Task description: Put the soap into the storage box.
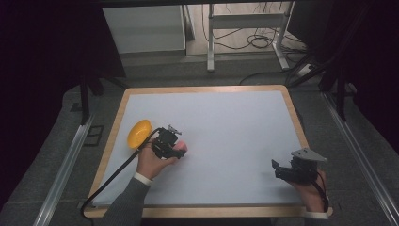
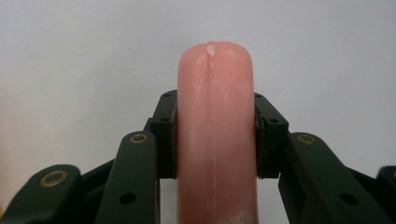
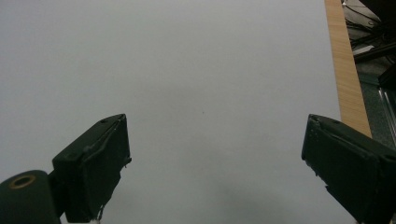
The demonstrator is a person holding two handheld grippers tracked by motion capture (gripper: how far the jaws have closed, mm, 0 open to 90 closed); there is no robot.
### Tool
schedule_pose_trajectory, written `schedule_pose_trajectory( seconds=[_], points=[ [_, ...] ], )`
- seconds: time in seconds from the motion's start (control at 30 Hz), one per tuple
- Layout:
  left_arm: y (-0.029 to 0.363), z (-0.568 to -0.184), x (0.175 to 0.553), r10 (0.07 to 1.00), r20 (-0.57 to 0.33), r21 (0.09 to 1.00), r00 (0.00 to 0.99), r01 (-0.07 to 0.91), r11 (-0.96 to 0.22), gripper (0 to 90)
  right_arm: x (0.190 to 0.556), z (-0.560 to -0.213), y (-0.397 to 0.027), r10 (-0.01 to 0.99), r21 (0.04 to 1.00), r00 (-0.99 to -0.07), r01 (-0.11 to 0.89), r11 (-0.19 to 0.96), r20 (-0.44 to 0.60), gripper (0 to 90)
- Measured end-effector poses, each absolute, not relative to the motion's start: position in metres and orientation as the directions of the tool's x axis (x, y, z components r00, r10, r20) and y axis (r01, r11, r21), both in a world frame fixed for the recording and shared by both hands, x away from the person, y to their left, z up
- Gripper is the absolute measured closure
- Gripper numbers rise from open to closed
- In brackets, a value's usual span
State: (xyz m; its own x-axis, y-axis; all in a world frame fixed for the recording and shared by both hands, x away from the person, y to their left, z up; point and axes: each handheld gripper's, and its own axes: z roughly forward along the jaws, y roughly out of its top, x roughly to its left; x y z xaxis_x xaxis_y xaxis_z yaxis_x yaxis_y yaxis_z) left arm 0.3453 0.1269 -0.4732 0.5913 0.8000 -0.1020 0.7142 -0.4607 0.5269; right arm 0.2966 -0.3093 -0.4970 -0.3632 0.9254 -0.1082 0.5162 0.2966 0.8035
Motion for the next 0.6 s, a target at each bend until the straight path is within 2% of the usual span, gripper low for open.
schedule_pose_trajectory(
  seconds=[0.6],
  points=[
    [0.143,-0.458,0.346,0.810,-0.097,0.548,0.578,0.711,-0.441,60.1,0.297,-0.497,-0.311,0.927,0.803,-0.359,0.518,0.296,-0.110,7.5]
  ],
)
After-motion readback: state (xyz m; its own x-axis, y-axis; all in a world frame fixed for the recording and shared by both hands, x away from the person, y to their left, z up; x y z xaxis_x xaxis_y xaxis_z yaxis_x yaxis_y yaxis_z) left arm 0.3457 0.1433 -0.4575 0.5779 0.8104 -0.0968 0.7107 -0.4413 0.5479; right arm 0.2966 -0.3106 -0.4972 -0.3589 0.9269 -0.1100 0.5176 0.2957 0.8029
